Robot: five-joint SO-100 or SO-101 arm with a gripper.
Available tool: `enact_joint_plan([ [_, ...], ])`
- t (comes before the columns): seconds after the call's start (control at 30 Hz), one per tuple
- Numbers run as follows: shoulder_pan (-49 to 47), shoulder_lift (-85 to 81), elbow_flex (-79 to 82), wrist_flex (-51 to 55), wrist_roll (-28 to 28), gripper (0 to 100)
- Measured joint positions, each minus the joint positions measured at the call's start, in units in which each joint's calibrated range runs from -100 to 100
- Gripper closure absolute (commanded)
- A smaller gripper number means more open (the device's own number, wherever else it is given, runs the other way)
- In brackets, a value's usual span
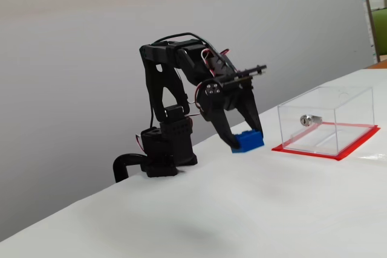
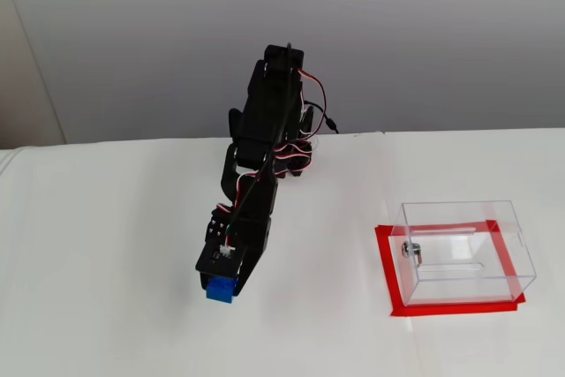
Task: Pick the blue lego brick and place it into the transparent box
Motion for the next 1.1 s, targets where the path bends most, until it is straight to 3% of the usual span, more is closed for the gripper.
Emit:
enact_joint_plan([
  [0.53,-10.6,-15.6,0.2,1.5,0.0,92],
  [1.1,-40.1,-16.9,-2.3,1.5,0.1,92],
])
